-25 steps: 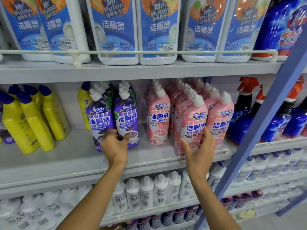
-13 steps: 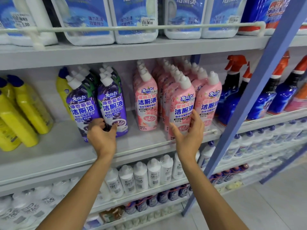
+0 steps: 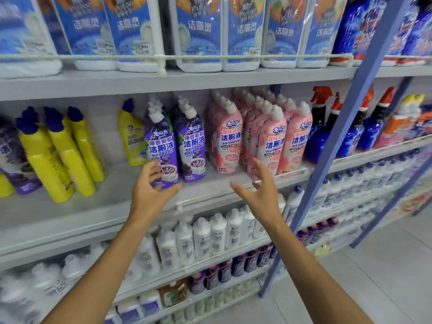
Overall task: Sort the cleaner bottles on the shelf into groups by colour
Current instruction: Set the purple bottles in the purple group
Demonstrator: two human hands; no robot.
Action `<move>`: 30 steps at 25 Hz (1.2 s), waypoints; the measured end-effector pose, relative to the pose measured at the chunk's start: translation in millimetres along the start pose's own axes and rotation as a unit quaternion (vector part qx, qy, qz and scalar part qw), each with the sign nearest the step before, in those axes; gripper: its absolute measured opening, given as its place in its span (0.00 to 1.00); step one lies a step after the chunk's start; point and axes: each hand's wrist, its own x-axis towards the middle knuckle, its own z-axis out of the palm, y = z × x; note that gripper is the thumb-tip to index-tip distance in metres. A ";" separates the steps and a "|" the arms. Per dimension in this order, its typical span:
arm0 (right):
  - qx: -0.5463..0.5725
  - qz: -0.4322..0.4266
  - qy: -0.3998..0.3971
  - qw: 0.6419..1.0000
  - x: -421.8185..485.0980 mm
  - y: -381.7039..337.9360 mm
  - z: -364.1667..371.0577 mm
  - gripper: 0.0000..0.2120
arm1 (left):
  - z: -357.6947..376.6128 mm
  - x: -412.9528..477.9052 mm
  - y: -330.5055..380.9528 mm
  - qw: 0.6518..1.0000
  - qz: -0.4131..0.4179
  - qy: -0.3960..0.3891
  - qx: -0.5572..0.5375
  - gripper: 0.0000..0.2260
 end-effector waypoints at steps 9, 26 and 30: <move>0.073 -0.046 -0.232 0.969 -73.0 -106.8 170.9 0.38 | -225.7 -82.3 9.3 0.998 -0.008 0.025 0.052 0.34; 0.155 -0.147 -0.217 0.953 83.4 -191.0 375.8 0.31 | -331.0 89.7 10.1 0.964 0.008 0.208 0.163 0.21; 0.141 -0.118 -0.142 0.973 131.0 -180.9 387.7 0.28 | -340.8 135.8 -15.7 0.958 0.016 0.209 0.196 0.18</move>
